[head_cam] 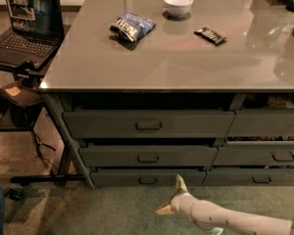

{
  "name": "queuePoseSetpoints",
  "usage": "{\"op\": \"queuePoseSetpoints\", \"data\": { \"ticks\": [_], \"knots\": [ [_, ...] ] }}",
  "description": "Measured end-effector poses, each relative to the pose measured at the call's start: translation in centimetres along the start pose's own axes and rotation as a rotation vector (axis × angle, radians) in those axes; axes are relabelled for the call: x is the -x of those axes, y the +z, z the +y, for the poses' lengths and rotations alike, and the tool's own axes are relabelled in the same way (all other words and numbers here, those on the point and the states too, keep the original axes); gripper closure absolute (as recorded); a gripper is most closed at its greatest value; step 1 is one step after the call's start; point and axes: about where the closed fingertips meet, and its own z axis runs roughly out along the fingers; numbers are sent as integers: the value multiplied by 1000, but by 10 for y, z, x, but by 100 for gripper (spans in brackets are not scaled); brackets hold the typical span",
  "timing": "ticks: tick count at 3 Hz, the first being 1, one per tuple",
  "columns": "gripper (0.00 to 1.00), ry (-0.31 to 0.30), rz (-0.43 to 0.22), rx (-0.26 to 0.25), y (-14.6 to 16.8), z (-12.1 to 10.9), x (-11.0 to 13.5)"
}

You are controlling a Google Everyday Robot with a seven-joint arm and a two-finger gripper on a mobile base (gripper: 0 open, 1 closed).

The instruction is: Open bottom drawer

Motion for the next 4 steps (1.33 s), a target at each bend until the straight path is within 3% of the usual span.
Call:
{"op": "queuePoseSetpoints", "data": {
  "ticks": [1, 2, 3, 4],
  "knots": [
    [0, -21, 6, -66, 5, -14, 3],
    [0, -25, 8, -62, 15, -16, -3],
    [0, -67, 31, -102, 55, -54, -19],
    [0, -67, 31, -102, 55, -54, -19]
  ]
}}
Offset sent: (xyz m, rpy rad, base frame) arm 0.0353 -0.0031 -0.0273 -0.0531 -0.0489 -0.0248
